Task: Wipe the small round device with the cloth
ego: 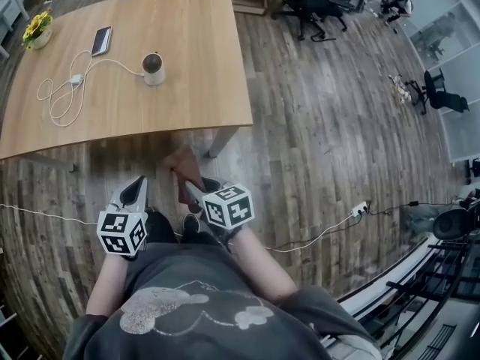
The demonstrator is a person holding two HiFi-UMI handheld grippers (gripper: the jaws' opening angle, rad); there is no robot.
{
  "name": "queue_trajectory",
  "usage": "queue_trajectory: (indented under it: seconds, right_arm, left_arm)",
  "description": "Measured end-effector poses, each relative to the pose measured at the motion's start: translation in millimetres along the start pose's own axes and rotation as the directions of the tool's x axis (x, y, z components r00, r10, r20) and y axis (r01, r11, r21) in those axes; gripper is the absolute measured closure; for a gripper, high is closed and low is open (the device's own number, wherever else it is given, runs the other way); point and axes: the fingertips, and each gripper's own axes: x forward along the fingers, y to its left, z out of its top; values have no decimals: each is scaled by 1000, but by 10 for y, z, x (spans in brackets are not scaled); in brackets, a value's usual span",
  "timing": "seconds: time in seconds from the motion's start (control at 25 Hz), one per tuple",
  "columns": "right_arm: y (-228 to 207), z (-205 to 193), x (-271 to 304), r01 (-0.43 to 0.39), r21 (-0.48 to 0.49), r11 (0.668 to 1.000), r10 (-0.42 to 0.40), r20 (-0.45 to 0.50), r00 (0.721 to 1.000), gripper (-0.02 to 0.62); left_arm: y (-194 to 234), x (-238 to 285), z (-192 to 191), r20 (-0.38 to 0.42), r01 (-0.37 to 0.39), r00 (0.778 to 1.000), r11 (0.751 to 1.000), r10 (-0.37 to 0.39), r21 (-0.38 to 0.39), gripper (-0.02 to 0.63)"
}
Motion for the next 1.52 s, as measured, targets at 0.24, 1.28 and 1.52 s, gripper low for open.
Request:
queue_trajectory:
  seconds: [0.24, 1.28, 1.52]
  right_arm:
    - [25, 135, -264, 19, 19, 1000, -20, 59, 998, 517]
    - [1286, -478, -588, 97, -41, 994, -92, 112, 990, 520]
    - [1420, -780, -807, 129, -40, 991, -123, 120, 985, 522]
  left_arm:
    - [-157, 21, 137, 49, 9, 999, 999, -10, 35, 588]
    - [31, -1343, -274, 150, 60, 987, 998, -54, -37, 588]
    - [-179, -1565, -451, 156, 99, 983, 995, -92, -32, 588]
